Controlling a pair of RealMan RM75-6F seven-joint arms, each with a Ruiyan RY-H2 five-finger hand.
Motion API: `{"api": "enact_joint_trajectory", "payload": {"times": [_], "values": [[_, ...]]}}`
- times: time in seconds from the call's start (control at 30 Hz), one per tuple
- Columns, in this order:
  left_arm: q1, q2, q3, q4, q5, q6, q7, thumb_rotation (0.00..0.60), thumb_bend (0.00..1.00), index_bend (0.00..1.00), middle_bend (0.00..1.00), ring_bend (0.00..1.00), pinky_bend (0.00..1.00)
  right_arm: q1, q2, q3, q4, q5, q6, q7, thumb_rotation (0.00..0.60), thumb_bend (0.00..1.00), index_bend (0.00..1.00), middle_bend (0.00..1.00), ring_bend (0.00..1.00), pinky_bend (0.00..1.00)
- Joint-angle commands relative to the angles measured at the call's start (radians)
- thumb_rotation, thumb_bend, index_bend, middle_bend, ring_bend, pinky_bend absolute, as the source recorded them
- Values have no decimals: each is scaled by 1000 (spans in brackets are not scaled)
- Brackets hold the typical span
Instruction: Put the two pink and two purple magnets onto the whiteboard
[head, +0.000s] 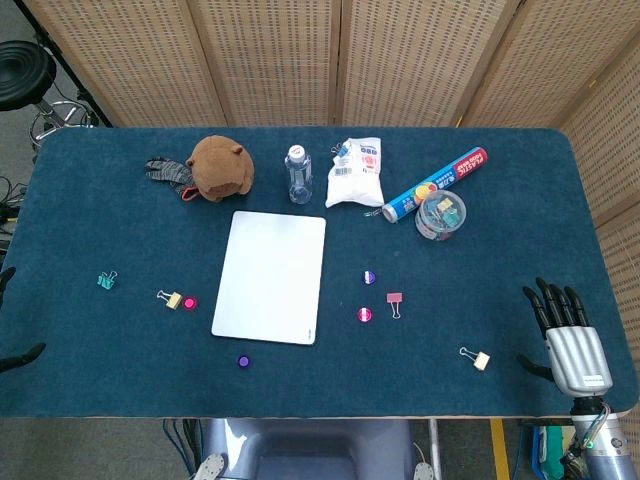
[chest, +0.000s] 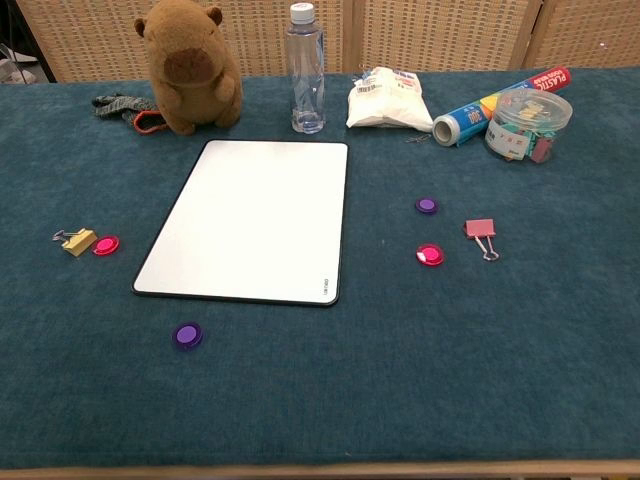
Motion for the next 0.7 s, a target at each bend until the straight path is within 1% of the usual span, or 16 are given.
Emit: {"api": "enact_joint_trajectory", "payload": {"times": [0.03, 0.2, 0.33, 0.47, 0.57, 0.6, 0.67, 0.7], "values": [[-1, -1, -3, -2, -9, -4, 1, 600, 84, 0, 0, 0, 0, -20, -5, 16, 42, -6, -2, 38, 600, 0, 0, 0, 0, 0], [-3, -6, -8, 0, -23, -8, 14, 600, 84, 0, 0, 0, 0, -23, 0, 32, 42, -7, -26, 50, 600, 0, 0, 0, 0, 0], [-6, -16, -11, -4, -24, -5, 31, 600, 85, 0, 0, 0, 0, 22, 5, 64, 2, -17, -91, 54, 600, 0, 0, 0, 0, 0], [-13, -22, -17, -8, -28, -4, 52, 600, 84, 0, 0, 0, 0, 96, 12, 123, -79, -6, -177, 59, 600, 0, 0, 0, 0, 0], [-16, -31, -20, -3, -47, -13, 74, 600, 85, 0, 0, 0, 0, 174, 15, 177, -142, 33, -292, 65, 600, 0, 3, 0, 0, 0], [-18, -33, -22, -1, -54, -17, 78, 600, 85, 0, 0, 0, 0, 196, 14, 191, -157, 49, -326, 65, 600, 0, 16, 0, 0, 0], [-22, -36, -26, 2, -66, -22, 87, 600, 84, 0, 0, 0, 0, 238, 7, 220, -182, 88, -394, 58, 600, 0, 81, 0, 0, 0], [-23, -37, -28, 3, -70, -23, 92, 600, 85, 0, 0, 0, 0, 259, 1, 233, -190, 110, -428, 51, 600, 0, 135, 0, 0, 0]]}}
